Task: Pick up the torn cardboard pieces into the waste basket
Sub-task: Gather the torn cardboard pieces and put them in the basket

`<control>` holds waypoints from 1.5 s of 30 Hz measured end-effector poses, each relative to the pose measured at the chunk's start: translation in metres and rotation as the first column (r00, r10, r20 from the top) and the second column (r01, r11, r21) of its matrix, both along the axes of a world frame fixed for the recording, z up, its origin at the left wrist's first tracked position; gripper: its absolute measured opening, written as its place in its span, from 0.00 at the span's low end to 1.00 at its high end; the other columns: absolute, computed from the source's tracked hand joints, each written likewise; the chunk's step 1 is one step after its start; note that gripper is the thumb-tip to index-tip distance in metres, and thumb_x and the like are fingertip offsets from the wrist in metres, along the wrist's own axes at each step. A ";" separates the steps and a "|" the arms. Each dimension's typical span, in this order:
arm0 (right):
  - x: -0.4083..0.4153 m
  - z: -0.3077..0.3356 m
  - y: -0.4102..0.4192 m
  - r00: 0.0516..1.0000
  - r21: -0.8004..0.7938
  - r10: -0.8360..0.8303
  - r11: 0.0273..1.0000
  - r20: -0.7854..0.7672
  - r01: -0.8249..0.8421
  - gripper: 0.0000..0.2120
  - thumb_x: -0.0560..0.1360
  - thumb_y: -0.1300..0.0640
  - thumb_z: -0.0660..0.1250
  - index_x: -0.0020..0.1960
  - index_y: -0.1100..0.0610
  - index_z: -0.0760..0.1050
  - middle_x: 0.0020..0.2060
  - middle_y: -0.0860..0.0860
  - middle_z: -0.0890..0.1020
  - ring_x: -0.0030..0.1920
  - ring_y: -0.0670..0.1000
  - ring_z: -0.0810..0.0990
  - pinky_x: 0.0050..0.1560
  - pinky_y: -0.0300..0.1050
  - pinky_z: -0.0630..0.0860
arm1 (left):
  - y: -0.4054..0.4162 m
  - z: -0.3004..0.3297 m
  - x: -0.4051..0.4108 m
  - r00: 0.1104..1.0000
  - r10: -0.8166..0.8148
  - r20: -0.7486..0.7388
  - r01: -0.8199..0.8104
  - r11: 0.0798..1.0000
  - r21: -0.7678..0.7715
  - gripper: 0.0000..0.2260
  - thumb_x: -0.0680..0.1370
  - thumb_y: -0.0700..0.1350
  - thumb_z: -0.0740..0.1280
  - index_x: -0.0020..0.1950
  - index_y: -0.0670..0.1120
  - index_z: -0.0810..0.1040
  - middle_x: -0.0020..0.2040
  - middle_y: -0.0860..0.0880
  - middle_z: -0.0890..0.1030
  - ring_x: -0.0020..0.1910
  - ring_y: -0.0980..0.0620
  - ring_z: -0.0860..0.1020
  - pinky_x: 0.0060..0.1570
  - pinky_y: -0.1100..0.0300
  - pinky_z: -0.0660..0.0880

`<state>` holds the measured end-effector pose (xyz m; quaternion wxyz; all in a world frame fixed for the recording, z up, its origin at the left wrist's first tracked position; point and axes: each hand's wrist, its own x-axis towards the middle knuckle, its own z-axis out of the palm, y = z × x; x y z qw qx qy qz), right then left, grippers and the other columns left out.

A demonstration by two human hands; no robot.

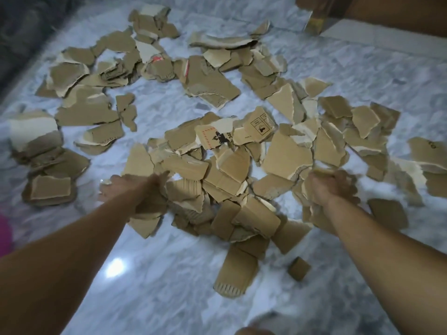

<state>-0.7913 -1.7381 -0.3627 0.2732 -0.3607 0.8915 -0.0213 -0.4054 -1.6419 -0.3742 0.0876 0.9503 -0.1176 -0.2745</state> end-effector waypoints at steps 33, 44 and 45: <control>0.113 0.001 -0.001 0.681 -0.015 -0.149 0.973 0.717 0.229 0.52 0.56 0.51 0.85 0.73 0.59 0.64 0.68 0.58 0.75 0.66 0.58 0.76 0.68 0.51 0.72 | -0.007 0.024 -0.058 0.746 -0.024 -0.666 -0.332 0.853 -0.403 0.23 0.61 0.32 0.80 0.52 0.29 0.78 0.48 0.33 0.82 0.38 0.36 0.82 0.25 0.54 0.76; 0.125 0.076 -0.002 0.586 0.041 -0.038 0.999 0.809 0.008 0.27 0.61 0.58 0.83 0.57 0.59 0.78 0.42 0.59 0.86 0.37 0.57 0.86 0.32 0.54 0.82 | 0.023 0.105 0.008 0.831 -0.080 -0.550 -0.234 0.847 -0.477 0.22 0.62 0.30 0.77 0.53 0.27 0.77 0.46 0.31 0.81 0.34 0.39 0.80 0.24 0.57 0.76; 0.130 0.084 0.001 0.562 0.054 -0.022 0.998 0.827 -0.040 0.22 0.65 0.58 0.81 0.56 0.59 0.79 0.39 0.58 0.86 0.35 0.57 0.85 0.34 0.55 0.83 | 0.029 0.114 0.010 0.835 -0.072 -0.545 -0.240 0.844 -0.480 0.22 0.62 0.29 0.77 0.54 0.28 0.77 0.46 0.32 0.81 0.35 0.39 0.81 0.25 0.57 0.77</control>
